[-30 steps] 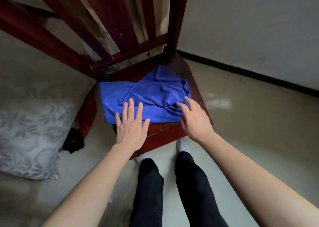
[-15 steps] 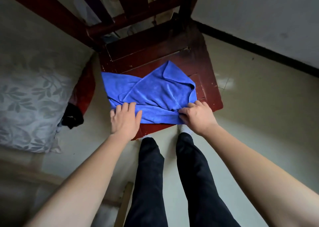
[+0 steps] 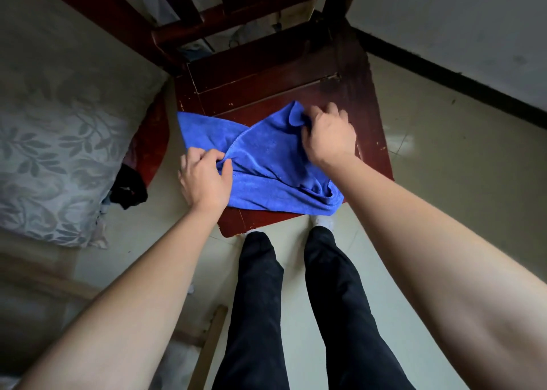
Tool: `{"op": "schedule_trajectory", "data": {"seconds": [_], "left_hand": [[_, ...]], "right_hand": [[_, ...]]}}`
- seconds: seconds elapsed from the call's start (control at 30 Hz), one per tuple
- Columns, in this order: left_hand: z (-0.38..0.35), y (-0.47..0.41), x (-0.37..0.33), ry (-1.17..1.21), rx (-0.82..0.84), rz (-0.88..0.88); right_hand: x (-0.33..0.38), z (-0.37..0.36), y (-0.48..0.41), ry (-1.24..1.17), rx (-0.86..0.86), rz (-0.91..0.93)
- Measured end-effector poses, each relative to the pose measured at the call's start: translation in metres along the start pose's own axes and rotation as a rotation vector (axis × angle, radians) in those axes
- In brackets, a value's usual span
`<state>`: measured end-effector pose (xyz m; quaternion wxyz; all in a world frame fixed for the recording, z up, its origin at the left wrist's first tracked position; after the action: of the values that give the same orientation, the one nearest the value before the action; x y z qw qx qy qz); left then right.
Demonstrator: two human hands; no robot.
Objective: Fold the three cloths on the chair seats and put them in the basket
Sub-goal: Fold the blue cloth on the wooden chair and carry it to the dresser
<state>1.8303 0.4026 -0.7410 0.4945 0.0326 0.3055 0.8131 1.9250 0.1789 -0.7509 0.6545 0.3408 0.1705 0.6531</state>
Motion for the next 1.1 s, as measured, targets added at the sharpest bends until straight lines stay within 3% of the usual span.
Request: {"op": "schedule_trajectory", "data": {"seconds": [0.13,0.23,0.4,0.63,0.77,0.9,1.1], "left_hand": [[0.013,0.009,-0.007,0.198,-0.075,-0.069],[0.033,0.013,-0.017,0.216,-0.096,-0.091],[0.091,0.033,-0.046,0.156,-0.083,-0.112],[0.196,0.092,-0.087,0.015,-0.064,-0.219],[0.269,0.141,-0.091,-0.064,-0.177,-0.222],[0.333,0.19,-0.089,0.16,-0.379,-0.146],[0.404,0.264,-0.112,0.479,-0.612,-0.261]], "right_hand": [[-0.02,0.017,0.013,-0.336,-0.073,-0.042],[-0.04,0.042,0.027,-0.552,-0.168,-0.117],[-0.06,0.107,0.06,-1.273,-0.149,-0.228],[-0.032,0.206,0.115,-1.069,-0.233,0.033],[-0.018,0.264,0.165,-1.044,-0.333,0.17],[-0.007,0.318,0.227,-0.967,-0.423,0.292],[0.001,0.37,0.34,-0.962,-0.662,0.398]]}}
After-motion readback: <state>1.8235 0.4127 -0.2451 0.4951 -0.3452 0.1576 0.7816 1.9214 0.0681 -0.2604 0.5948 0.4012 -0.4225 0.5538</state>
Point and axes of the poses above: each hand's wrist, its own y-axis away from the middle knuckle, its own z-axis out of the back of the hand, x = y × z, the point moved 4 cm from there along -y, towards the middle knuckle, and after that the axes turned 11 degrees about x, right-handed, at the moved point
